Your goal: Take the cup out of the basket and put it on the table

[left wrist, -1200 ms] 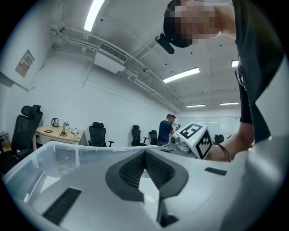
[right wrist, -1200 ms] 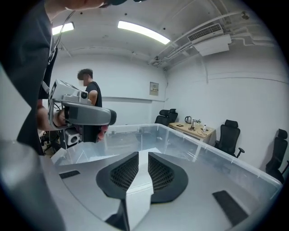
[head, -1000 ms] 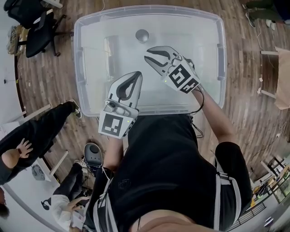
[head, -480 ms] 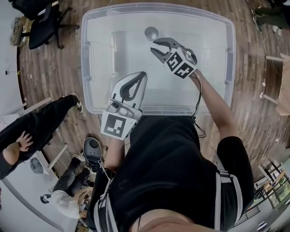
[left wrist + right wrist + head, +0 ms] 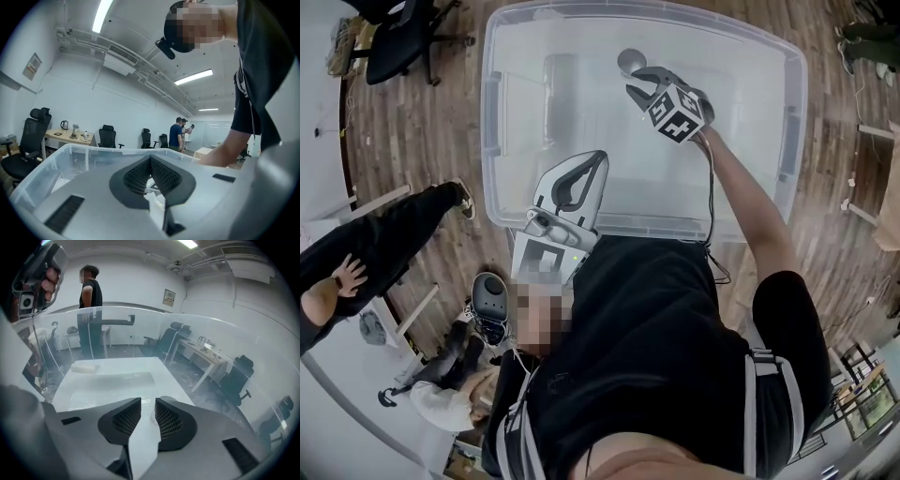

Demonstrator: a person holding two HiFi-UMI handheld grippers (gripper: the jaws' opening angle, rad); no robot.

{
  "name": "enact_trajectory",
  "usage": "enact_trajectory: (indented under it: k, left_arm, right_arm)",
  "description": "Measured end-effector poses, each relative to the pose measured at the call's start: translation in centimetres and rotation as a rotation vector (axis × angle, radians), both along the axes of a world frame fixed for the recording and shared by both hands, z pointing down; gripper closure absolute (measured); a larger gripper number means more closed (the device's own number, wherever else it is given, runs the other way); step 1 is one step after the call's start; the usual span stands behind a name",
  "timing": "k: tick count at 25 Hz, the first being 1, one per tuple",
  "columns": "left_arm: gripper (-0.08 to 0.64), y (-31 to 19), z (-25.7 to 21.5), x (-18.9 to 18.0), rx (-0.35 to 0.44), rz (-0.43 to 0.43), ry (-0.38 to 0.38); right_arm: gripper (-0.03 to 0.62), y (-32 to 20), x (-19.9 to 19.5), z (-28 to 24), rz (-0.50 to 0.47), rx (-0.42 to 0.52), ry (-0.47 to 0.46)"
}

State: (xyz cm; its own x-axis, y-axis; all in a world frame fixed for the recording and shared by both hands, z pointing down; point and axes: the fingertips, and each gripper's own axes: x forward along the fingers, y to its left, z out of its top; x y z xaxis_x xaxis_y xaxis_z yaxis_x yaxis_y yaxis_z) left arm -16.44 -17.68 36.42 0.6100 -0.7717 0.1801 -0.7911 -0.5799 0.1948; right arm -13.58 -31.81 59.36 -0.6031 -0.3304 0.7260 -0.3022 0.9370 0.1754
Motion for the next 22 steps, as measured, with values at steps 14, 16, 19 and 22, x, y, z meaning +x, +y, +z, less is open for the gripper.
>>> enact_trajectory:
  k: [14,16,19,22]
  left_arm:
    - [0.541,0.1,0.7,-0.6,-0.03,-0.002,-0.008]
    - [0.541,0.1,0.8,-0.8,-0.031,-0.003,-0.01]
    - [0.541,0.1,0.7,-1.0,-0.032,-0.007,-0.009]
    - [0.541,0.1,0.7,-1.1,-0.032,-0.01,-0.009]
  right_arm:
    - [0.489,-2.7,-1.0,5.3,-0.069,-0.014,0.159]
    - [0.489,-2.7,-1.2,6.0,-0.077,-0.021,0.177]
    - [0.493,-2.8,-1.3,6.9,-0.085,-0.033,0.207]
    - [0.55,-3.1,-1.1,7.5,-0.079,-0.032,0.227]
